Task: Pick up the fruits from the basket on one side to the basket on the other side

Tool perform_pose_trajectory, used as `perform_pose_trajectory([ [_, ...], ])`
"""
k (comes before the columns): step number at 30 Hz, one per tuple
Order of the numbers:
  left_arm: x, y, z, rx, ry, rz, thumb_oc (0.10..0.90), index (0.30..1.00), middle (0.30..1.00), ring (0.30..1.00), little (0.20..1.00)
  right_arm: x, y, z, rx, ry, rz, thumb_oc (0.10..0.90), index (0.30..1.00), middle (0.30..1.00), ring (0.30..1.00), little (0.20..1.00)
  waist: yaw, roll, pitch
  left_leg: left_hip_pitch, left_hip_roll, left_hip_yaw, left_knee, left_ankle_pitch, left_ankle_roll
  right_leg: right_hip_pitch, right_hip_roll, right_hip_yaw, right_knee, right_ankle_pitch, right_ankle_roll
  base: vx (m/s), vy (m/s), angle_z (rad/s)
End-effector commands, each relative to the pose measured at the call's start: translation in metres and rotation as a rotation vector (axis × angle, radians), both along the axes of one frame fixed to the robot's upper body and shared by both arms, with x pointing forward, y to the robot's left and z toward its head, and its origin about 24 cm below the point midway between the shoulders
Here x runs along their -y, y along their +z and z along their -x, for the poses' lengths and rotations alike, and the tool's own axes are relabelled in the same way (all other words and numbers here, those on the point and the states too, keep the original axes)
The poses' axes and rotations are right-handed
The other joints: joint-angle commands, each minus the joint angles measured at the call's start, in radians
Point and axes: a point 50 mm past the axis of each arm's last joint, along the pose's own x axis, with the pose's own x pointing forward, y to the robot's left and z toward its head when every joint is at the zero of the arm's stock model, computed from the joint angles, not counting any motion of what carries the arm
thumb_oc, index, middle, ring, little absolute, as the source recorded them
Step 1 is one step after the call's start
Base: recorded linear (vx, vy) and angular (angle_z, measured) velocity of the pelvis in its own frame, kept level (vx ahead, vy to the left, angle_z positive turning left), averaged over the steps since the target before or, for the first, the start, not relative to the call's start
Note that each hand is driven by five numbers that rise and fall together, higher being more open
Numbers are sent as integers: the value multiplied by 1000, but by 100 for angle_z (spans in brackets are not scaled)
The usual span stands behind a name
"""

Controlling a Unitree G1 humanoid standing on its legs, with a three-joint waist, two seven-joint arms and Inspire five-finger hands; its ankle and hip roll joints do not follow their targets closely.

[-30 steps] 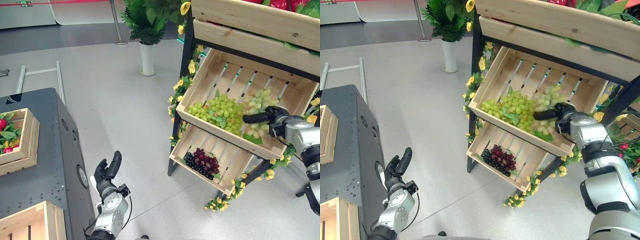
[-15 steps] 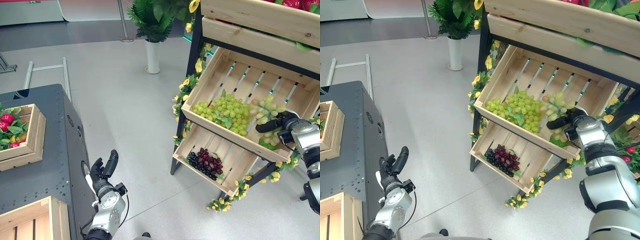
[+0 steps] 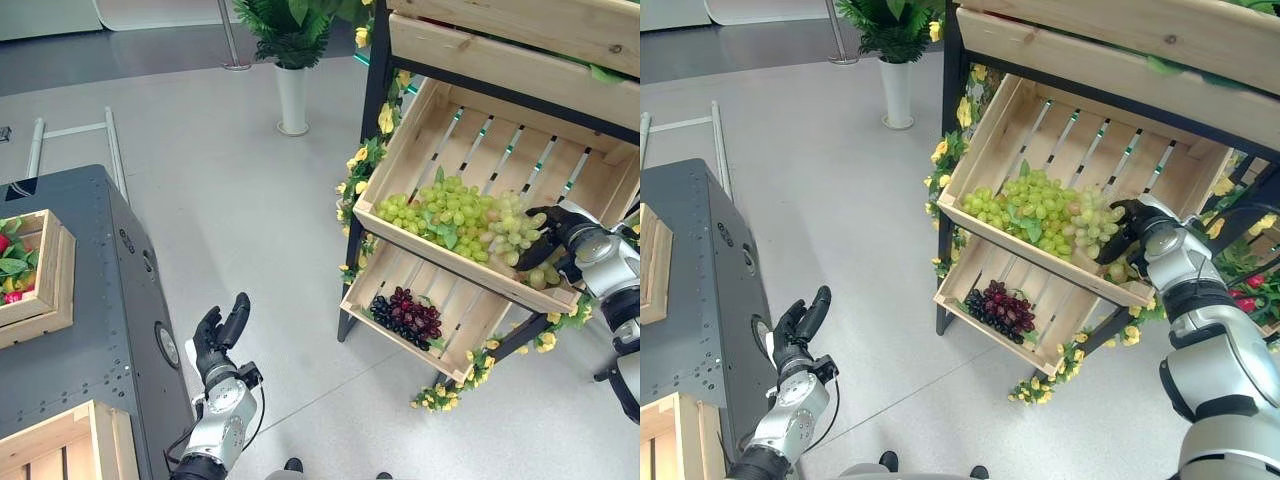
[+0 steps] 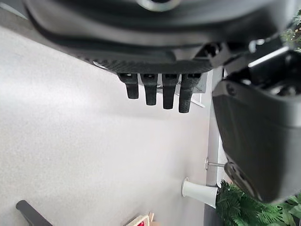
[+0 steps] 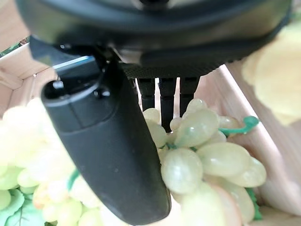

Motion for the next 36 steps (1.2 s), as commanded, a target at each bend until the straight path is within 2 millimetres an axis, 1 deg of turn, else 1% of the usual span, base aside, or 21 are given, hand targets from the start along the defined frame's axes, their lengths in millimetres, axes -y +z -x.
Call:
perform_pose_trajectory([
  [1,15,42,-35,190,-153,-63,800,900,900,900,900,11,109,-2,352,-36,231,800,900,900,900,900,-1,-30,-66,21,-59,-10,2,-151,23,46,14,-52,7,-72,-33,0,0,0],
  [7,18,36,-32,175,-219,-49,800,900,900,900,900,-1,109,-4,447,-6,161,800,900,900,900,900,-6,-24,-62,23,-57,-6,2,-153,25,45,15,-47,7,-73,-34,0,0,0],
  [11,17,33,-28,160,-248,-81,800,900,900,900,900,-22,116,-3,595,76,63,800,900,900,900,900,-19,-16,-59,23,-55,2,2,-155,25,44,15,-41,7,-75,-34,0,0,0],
  [12,17,32,-28,157,-247,-82,800,900,900,900,900,-23,115,-2,605,83,55,800,900,900,900,900,-20,-16,-59,23,-55,3,2,-155,25,43,15,-40,7,-75,-33,20,11,-3],
  [14,13,22,-22,111,-227,-82,800,900,900,900,900,-40,114,2,696,156,26,800,900,900,900,900,-35,-11,-60,25,-55,7,2,-159,26,40,17,-30,7,-76,-33,0,0,0],
  [18,8,5,-11,41,-197,-81,800,900,900,900,900,-63,108,15,783,246,87,800,900,900,900,900,-58,-2,-60,23,-52,17,2,-160,30,32,18,-15,7,-76,-31,0,0,0],
  [20,7,-5,-4,6,-190,-80,800,900,900,900,900,-73,100,22,816,290,89,800,900,900,900,900,-69,1,-58,24,-51,23,2,-161,32,30,19,-6,7,-77,-30,-13,3,-8],
  [22,5,-15,3,-33,-203,-93,800,900,900,900,900,-85,95,32,864,347,58,800,900,900,900,900,-82,4,-57,27,-49,29,2,-164,34,30,22,4,7,-78,-30,-4,0,-16],
  [27,0,-39,17,-157,-172,-141,800,900,900,900,900,-110,92,49,918,477,-7,800,900,900,900,900,-108,9,-59,35,-42,50,2,-169,33,28,25,26,7,-81,-29,10,-6,-9],
  [31,-4,-50,24,-227,-138,-144,800,900,900,900,900,-122,89,60,924,558,-61,800,900,900,900,900,-125,10,-62,37,-38,64,2,-172,32,24,27,40,7,-81,-27,-3,-5,-11],
  [32,-4,-51,24,-228,-138,-144,800,900,900,900,900,-122,89,60,925,561,-64,800,900,900,900,900,-125,10,-62,37,-38,65,2,-172,32,24,27,40,7,-81,-27,-7,-6,-8],
  [36,-3,-56,26,-245,-135,-140,800,900,900,900,900,-134,90,69,941,645,-172,800,900,900,900,900,-134,10,-61,37,-34,76,2,-174,29,21,29,47,7,-82,-27,-9,-11,-9],
])
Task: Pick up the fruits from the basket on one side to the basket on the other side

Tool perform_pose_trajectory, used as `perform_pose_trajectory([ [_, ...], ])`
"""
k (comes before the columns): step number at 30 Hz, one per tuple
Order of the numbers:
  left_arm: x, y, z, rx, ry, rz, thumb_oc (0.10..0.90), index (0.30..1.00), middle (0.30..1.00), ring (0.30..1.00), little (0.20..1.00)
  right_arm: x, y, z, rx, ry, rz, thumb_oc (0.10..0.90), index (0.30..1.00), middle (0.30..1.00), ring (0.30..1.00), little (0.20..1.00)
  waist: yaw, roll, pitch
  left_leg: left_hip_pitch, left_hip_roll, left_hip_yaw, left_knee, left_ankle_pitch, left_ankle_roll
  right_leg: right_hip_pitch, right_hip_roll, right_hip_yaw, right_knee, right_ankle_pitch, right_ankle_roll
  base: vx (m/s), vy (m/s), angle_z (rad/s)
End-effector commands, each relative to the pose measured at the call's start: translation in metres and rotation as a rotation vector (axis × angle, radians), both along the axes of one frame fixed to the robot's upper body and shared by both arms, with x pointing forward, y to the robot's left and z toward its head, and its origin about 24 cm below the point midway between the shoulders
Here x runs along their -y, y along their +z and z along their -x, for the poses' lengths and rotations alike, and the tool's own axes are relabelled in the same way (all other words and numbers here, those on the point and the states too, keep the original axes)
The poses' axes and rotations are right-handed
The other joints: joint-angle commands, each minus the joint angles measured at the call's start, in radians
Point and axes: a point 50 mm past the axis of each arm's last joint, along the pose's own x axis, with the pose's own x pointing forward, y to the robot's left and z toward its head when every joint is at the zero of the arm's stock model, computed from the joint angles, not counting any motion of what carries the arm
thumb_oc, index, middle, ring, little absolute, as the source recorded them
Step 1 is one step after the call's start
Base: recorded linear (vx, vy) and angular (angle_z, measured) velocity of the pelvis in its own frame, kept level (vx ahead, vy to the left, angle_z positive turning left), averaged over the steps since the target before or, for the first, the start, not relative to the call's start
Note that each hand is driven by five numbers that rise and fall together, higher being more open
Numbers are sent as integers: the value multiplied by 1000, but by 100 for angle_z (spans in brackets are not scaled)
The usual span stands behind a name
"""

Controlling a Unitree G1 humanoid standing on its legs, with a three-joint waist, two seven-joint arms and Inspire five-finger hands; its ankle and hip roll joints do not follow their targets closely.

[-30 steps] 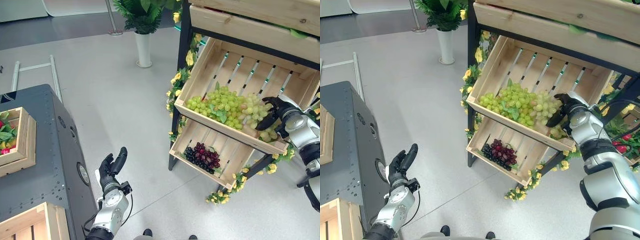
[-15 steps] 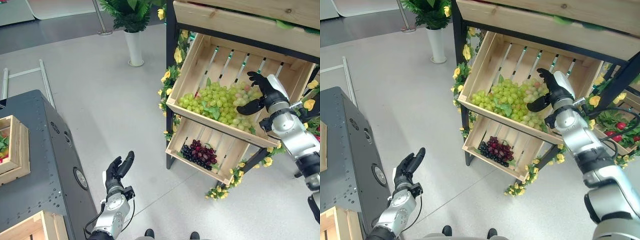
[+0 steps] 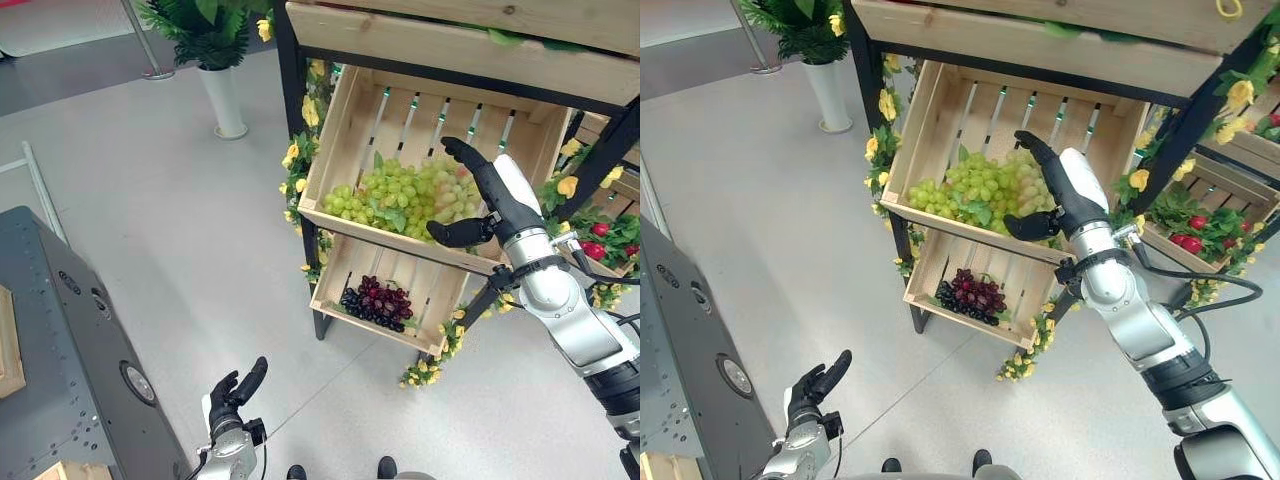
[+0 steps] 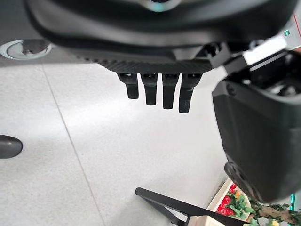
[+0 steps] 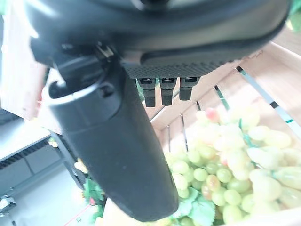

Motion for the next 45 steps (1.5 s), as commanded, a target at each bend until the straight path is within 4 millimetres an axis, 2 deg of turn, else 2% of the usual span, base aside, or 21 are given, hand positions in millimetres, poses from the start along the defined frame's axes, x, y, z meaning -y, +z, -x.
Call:
perform_pose_trajectory([
  [1,-3,22,-37,170,-74,-77,800,900,900,900,900,-9,60,13,299,128,-101,800,900,900,900,900,13,-13,-71,22,-42,-2,9,-168,25,40,22,-22,6,-89,-29,-4,-12,-8],
  [6,1,17,-33,169,-127,-28,800,900,900,900,900,-22,63,26,361,226,-141,800,900,900,900,900,14,-8,-70,23,-42,-1,9,-170,25,41,22,-25,6,-91,-30,-2,-4,-2],
  [12,2,3,-19,72,-175,-10,800,900,900,900,900,-45,62,42,404,401,-178,800,900,900,900,900,18,-3,-74,24,-45,-4,9,-173,26,42,20,-31,6,-95,-28,0,0,0],
  [16,3,-9,-6,-9,-206,12,800,900,900,900,900,-61,53,49,332,540,-220,800,900,900,900,900,21,-1,-72,22,-47,-6,9,-173,29,41,18,-32,6,-96,-28,0,0,0],
  [21,3,-20,7,-88,-203,38,800,900,900,900,900,-81,32,49,78,750,-435,800,900,900,900,900,25,-2,-68,22,-50,-9,9,-173,30,43,17,-36,6,-98,-29,0,0,0],
  [24,6,-22,10,-107,-215,50,800,900,900,900,900,-99,4,44,-201,894,-684,800,900,900,900,900,33,-1,-66,23,-52,-17,9,-172,29,49,14,-47,6,-100,-31,0,0,0],
  [27,11,-23,10,-115,-230,60,800,900,900,900,900,-127,-34,47,-437,967,-874,800,900,900,900,900,48,2,-63,21,-56,-30,9,-169,28,55,10,-67,6,-101,-33,18,16,5],
  [28,12,-23,10,-116,-229,61,800,900,900,900,900,-129,-36,48,-457,974,-885,800,900,900,900,900,49,2,-63,21,-57,-32,9,-168,28,55,10,-69,6,-101,-33,12,18,8],
  [33,14,-26,14,-142,-242,59,800,900,900,900,900,-154,-93,58,-719,915,-1009,800,900,900,900,900,72,10,-57,12,-67,-58,9,-160,32,60,3,-103,14,-106,-33,6,22,14],
  [35,13,-26,16,-150,-241,58,800,900,900,900,900,-154,-101,59,-742,886,-1013,800,900,900,900,900,73,11,-56,11,-69,-62,9,-158,34,59,2,-107,20,-109,-33,5,8,8],
  [38,9,-29,23,-174,-223,57,800,900,900,900,900,-152,-123,65,-825,834,-1063,800,900,900,900,900,77,14,-53,9,-72,-71,9,-155,37,57,-2,-118,34,-118,-33,11,2,10],
  [40,5,-31,28,-199,-205,54,800,900,900,900,900,-150,-144,71,-907,777,-1066,800,900,900,900,900,80,16,-52,6,-76,-81,9,-152,38,58,-4,-125,40,-122,-33,15,-4,15],
  [41,4,-31,29,-203,-204,53,800,900,900,900,900,-149,-148,72,-913,765,-1062,800,900,900,900,900,81,16,-51,6,-77,-83,9,-152,38,58,-5,-127,41,-122,-33,24,-3,6],
  [42,2,-33,34,-224,-205,48,800,900,900,900,900,-145,-163,76,-952,698,-1056,800,900,900,900,900,86,19,-52,3,-80,-96,9,-152,40,58,-7,-137,53,-131,-34,28,-2,6],
  [44,1,-34,38,-243,-218,38,800,900,900,900,900,-139,-177,78,-969,640,-1035,800,900,900,900,900,89,22,-53,-1,-81,-111,9,-149,43,52,-10,-144,89,-149,-34,29,0,9],
  [45,0,-35,40,-261,-259,17,800,900,900,900,900,-132,-190,80,-970,567,-993,800,900,900,900,900,89,24,-51,-7,-83,-127,9,-144,53,29,-21,-153,172,-162,-28,10,16,14],
])
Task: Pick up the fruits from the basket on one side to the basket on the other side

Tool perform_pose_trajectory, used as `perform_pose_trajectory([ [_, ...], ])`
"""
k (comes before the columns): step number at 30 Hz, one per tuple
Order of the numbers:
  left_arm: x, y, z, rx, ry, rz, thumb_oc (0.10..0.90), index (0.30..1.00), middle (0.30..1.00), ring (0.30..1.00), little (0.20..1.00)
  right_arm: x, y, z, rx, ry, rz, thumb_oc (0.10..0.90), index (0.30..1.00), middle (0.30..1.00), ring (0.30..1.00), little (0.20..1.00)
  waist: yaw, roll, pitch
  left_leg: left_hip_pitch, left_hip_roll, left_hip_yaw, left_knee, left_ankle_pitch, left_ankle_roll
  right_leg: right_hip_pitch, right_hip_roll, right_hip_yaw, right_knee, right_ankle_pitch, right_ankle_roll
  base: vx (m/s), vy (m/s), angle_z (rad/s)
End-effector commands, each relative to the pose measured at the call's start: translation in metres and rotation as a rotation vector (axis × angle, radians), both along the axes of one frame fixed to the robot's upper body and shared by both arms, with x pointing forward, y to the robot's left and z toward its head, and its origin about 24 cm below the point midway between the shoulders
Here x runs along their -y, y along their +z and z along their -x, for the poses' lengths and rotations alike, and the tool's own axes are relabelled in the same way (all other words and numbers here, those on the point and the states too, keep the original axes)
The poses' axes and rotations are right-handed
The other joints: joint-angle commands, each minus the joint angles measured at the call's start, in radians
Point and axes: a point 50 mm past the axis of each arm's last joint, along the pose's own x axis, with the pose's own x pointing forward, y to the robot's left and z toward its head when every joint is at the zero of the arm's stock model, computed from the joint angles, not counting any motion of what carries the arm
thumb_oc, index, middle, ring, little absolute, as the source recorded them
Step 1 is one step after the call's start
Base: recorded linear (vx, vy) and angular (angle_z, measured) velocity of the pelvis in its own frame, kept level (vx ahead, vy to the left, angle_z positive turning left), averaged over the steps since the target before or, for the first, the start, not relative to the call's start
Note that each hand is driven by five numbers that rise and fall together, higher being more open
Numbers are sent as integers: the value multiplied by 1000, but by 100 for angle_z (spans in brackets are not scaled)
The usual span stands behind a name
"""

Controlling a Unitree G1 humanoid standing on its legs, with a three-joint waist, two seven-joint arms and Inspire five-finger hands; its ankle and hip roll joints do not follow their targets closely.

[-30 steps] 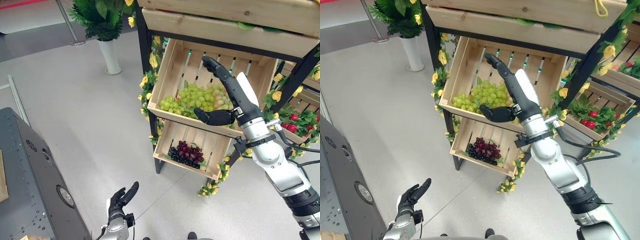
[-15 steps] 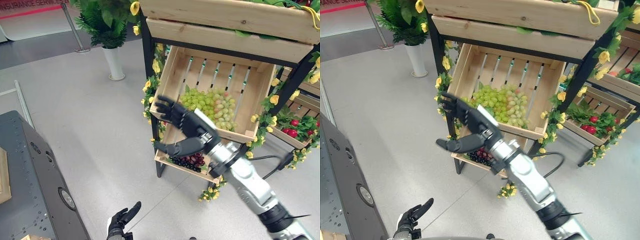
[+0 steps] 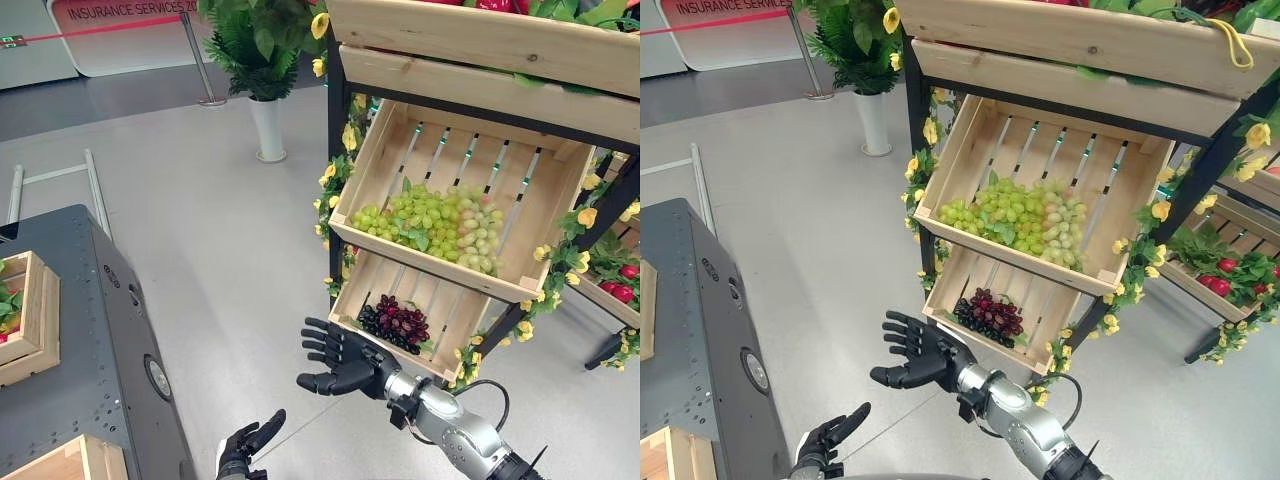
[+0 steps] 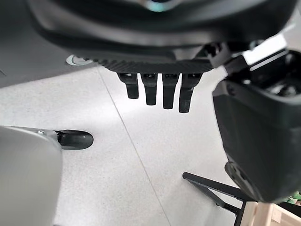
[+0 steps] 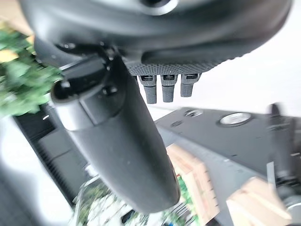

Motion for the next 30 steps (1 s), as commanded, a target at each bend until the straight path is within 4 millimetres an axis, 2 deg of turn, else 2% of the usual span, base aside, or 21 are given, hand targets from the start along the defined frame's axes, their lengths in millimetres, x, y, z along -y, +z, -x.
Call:
perform_pose_trajectory([
  [1,-8,6,-23,23,-148,-86,800,900,900,900,900,-5,29,-26,211,-48,-74,800,900,900,900,900,6,19,40,13,-88,-59,9,-141,75,-32,-35,-76,310,-136,4,-7,21,19],
  [2,-9,6,-23,21,-167,-90,800,900,900,900,900,-2,26,-25,197,-59,-79,800,900,900,900,900,1,23,47,11,-90,-66,9,-135,79,-71,-42,-60,379,-118,11,-77,-42,31],
  [3,-15,8,-26,10,-208,-108,800,900,900,900,900,8,15,-21,155,-90,-79,800,900,900,900,900,-18,34,70,4,-96,-99,9,-120,86,-167,-49,8,516,-84,12,-88,-115,36],
  [4,-18,8,-27,-1,-214,-119,800,900,900,900,900,12,10,-20,138,-106,-62,800,900,900,900,900,-27,38,78,-1,-98,-119,11,-114,86,-189,-43,37,530,-86,5,-90,-215,56],
  [6,-24,9,-29,-21,-217,-130,800,900,900,900,900,20,1,-19,107,-151,-23,800,900,900,900,900,-47,46,83,-14,-93,-164,13,-103,83,-191,-19,99,467,-105,-12,-39,-266,70],
  [7,-28,9,-32,-44,-204,-142,800,900,900,900,900,29,-12,-16,49,-198,20,800,900,900,900,900,-70,54,80,-30,-83,-210,12,-91,77,-165,20,174,348,-149,-29,-40,-301,71],
  [9,-30,10,-37,-50,-182,-164,800,900,900,900,900,42,-27,-13,-6,-235,64,800,900,900,900,900,-86,49,75,-49,-75,-239,9,-87,65,-136,52,251,228,-144,-37,-53,-440,89],
  [10,-31,10,-38,-58,-176,-175,800,900,900,900,900,48,-34,-11,-33,-254,84,800,900,900,900,900,-84,42,71,-57,-69,-250,9,-84,54,-116,60,252,202,-147,-42,-30,-574,118],
  [13,-27,3,-21,-94,-60,-165,800,900,900,900,900,58,-52,-6,-120,-287,167,800,900,900,900,900,-52,17,74,-82,-18,-213,16,-59,11,-59,51,171,147,-147,-53,-21,-505,130],
  [15,-23,-2,-8,-95,63,-110,800,900,900,900,900,69,-65,4,-211,-355,179,800,900,900,900,900,-46,-1,79,-99,22,-122,21,-36,-13,-15,59,132,102,-142,-71,-66,-372,49],
  [16,-20,-2,-9,-93,60,-105,800,900,900,900,900,75,-70,9,-242,-407,183,800,900,900,900,900,-55,-9,82,-117,40,-38,44,-38,-18,-1,57,101,94,-142,-74,-100,-282,72],
  [17,-15,-3,-12,-93,6,-108,800,900,900,900,900,86,-76,17,-281,-500,189,800,900,900,900,900,-67,-22,85,-135,60,76,109,-63,-27,25,48,45,82,-146,-74,-167,-282,128],
  [18,-9,-3,-16,-95,-65,-113,800,900,900,900,900,97,-80,22,-303,-570,213,800,900,900,900,900,-73,-39,84,-154,64,157,230,-113,-14,31,36,2,74,-141,-83,-186,-228,156],
  [19,-4,-4,-15,-95,-96,-114,800,900,900,900,900,103,-83,24,-308,-591,236,800,900,900,900,900,-70,-46,84,-167,42,156,318,-172,6,31,29,-12,67,-134,-85,-269,-153,177],
  [20,4,-6,-11,-90,-125,-114,800,900,900,900,900,112,-84,24,-323,-614,277,800,900,900,900,900,-56,-48,84,-192,-14,121,468,-256,35,28,27,-13,50,-119,-86,-221,-68,133],
  [22,7,-7,-7,-89,-113,-105,800,900,900,900,900,121,-87,26,-360,-649,294,800,900,900,900,900,-53,-42,79,-180,-48,125,546,-308,54,21,36,-2,38,-105,-79,-176,-12,65],
  [24,7,-7,-7,-93,-109,-102,800,900,900,900,900,127,-92,33,-388,-664,326,800,900,900,900,900,-58,-29,70,-139,-69,121,521,-320,60,9,49,7,43,-104,-75,-113,50,30],
  [25,6,-8,-6,-100,-111,-100,800,900,900,900,900,130,-95,38,-408,-656,365,800,900,900,900,900,-62,-17,61,-96,-96,94,449,-326,61,-2,61,13,43,-100,-71,-219,133,50],
  [26,3,-6,-10,-102,-139,-101,800,900,900,900,900,134,-102,53,-459,-648,437,800,900,900,900,900,-80,12,36,6,-132,50,184,-280,63,-58,90,21,43,-77,-61,-287,154,56],
  [27,1,-4,-17,-96,-170,-108,800,900,900,900,900,135,-105,59,-481,-655,463,800,900,900,900,900,-92,23,27,33,-129,36,82,-254,66,-89,105,25,39,-67,-57,-292,133,33],
  [30,3,-3,-26,-101,-263,-112,800,900,900,900,900,136,-112,74,-571,-717,510,800,900,900,900,900,-91,18,18,21,-149,-21,9,-216,71,-120,114,36,5,-28,-35,-220,57,39],
])
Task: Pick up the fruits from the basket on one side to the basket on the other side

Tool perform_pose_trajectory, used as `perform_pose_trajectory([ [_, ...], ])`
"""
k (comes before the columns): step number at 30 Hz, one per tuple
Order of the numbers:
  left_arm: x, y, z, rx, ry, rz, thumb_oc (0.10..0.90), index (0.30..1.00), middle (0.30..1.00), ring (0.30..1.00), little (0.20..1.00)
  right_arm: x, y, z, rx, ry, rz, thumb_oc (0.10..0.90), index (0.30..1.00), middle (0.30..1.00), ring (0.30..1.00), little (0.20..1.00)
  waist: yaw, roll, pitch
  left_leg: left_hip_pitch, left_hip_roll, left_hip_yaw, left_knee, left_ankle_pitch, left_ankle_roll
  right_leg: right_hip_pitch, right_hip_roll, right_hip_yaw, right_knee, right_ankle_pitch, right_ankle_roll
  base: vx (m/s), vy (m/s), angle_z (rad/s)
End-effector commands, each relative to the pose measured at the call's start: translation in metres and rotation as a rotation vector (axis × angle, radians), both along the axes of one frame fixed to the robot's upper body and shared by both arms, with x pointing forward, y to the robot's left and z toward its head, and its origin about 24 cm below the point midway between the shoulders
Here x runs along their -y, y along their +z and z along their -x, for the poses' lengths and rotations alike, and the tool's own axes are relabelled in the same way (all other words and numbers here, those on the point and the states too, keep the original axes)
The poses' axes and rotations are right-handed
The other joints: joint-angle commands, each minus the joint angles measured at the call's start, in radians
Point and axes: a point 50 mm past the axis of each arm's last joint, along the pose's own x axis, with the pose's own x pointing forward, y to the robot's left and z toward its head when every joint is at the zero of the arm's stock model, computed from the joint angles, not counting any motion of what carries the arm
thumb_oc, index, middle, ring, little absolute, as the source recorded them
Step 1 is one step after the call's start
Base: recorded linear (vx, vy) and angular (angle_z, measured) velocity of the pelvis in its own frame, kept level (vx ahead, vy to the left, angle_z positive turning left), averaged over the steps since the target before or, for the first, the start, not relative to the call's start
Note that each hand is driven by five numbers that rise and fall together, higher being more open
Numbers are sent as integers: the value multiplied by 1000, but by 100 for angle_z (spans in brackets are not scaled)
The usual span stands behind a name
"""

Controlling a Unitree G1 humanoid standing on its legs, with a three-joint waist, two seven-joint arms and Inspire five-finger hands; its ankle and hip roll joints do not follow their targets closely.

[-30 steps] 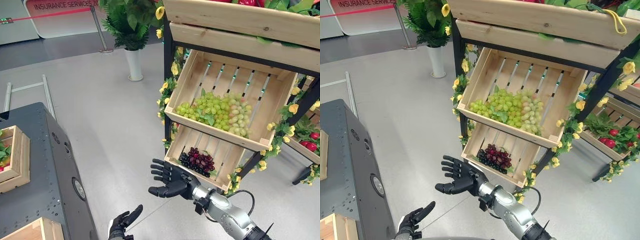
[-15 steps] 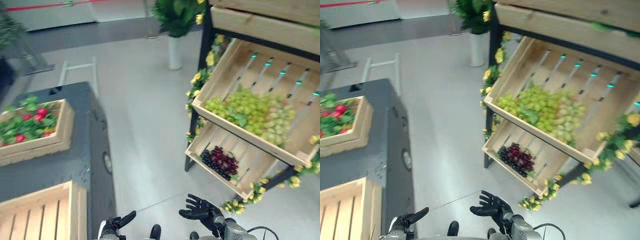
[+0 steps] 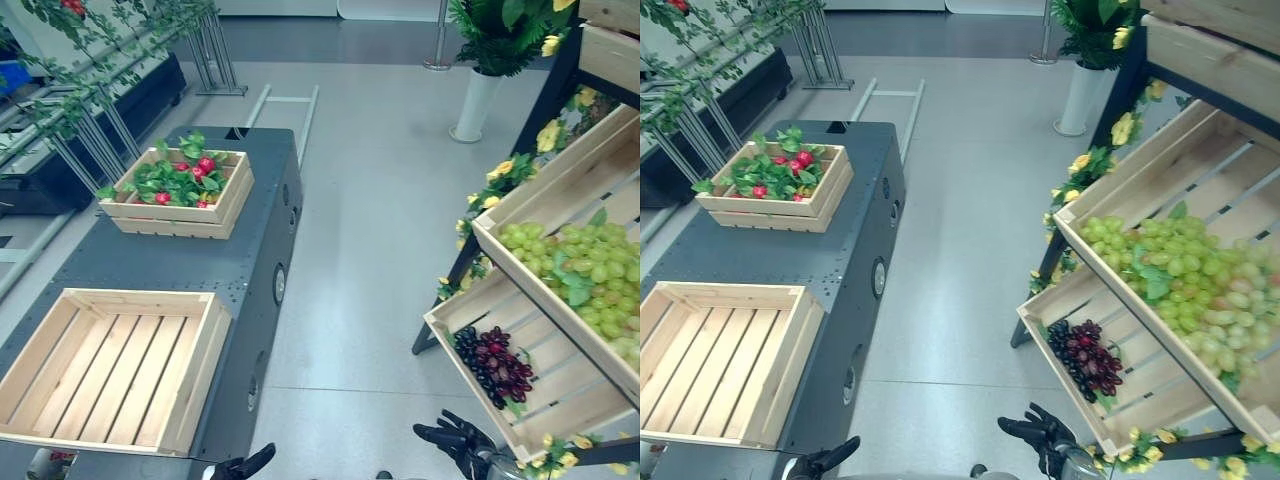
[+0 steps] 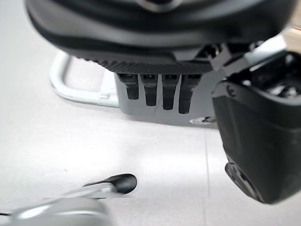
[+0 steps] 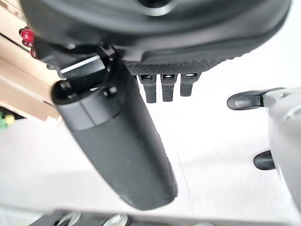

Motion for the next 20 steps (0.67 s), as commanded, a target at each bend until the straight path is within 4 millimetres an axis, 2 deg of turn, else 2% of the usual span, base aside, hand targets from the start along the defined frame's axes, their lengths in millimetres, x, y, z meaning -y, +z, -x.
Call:
perform_pose_trajectory([
  [1,13,2,-18,30,-116,14,800,900,900,900,900,-6,-2,-5,-25,-15,54,800,900,900,900,900,-8,-9,-20,19,-76,-54,4,-147,-6,-85,55,22,-55,53,22,-171,44,16],
  [3,12,1,-13,15,-152,1,800,900,900,900,900,-7,-4,0,-49,-2,54,800,900,900,900,900,-7,-5,-12,24,-70,-46,4,-144,-2,-106,51,19,-11,50,31,-153,32,2],
  [5,-7,0,0,-39,-141,-29,800,900,900,900,900,-12,-4,-2,-58,115,78,800,900,900,900,900,-6,22,17,27,-39,-8,6,-123,13,-169,-11,-27,312,-4,48,-230,59,-26],
  [6,-12,1,3,-48,-129,-25,800,900,900,900,900,-12,-4,-2,-58,134,83,800,900,900,900,900,-6,25,23,27,-38,-6,11,-124,18,-173,-26,-19,350,-11,51,-144,11,-38],
  [8,-17,1,7,-61,-95,-6,800,900,900,900,900,-12,-3,-3,-54,176,94,800,900,900,900,900,-6,30,30,24,-33,-9,18,-122,22,-155,-33,0,313,-27,46,-80,-93,-19],
  [9,-20,1,9,-67,-73,4,800,900,900,900,900,-12,-3,-5,-52,206,105,800,900,900,900,900,9,29,20,7,-23,-1,25,-118,7,-63,-32,-7,171,-62,21,-79,-218,3],
  [10,-18,-1,14,-86,-32,28,800,900,900,900,900,-13,-2,-11,-50,250,117,800,900,900,900,900,26,19,10,-10,-26,6,39,-114,-5,-28,-20,-1,81,-42,21,-79,-256,4],
  [12,-11,-6,23,-98,39,90,800,900,900,900,900,-17,1,-19,-19,270,107,800,900,900,900,900,44,3,-2,-27,-20,13,61,-111,-18,10,-8,19,8,-33,11,-36,-200,-20],
  [15,-1,-7,23,-81,13,105,800,900,900,900,900,-20,1,-21,-22,289,108,800,900,900,900,900,51,-12,-10,-31,-23,5,67,-107,-21,34,-2,20,-29,-22,2,3,-101,-1],
  [20,15,-5,6,1,-79,122,800,900,900,900,900,-20,-5,-3,-98,338,124,800,900,900,900,900,44,-20,-32,-14,-26,-4,60,-111,-15,53,9,24,-35,-30,-6,8,-43,8],
])
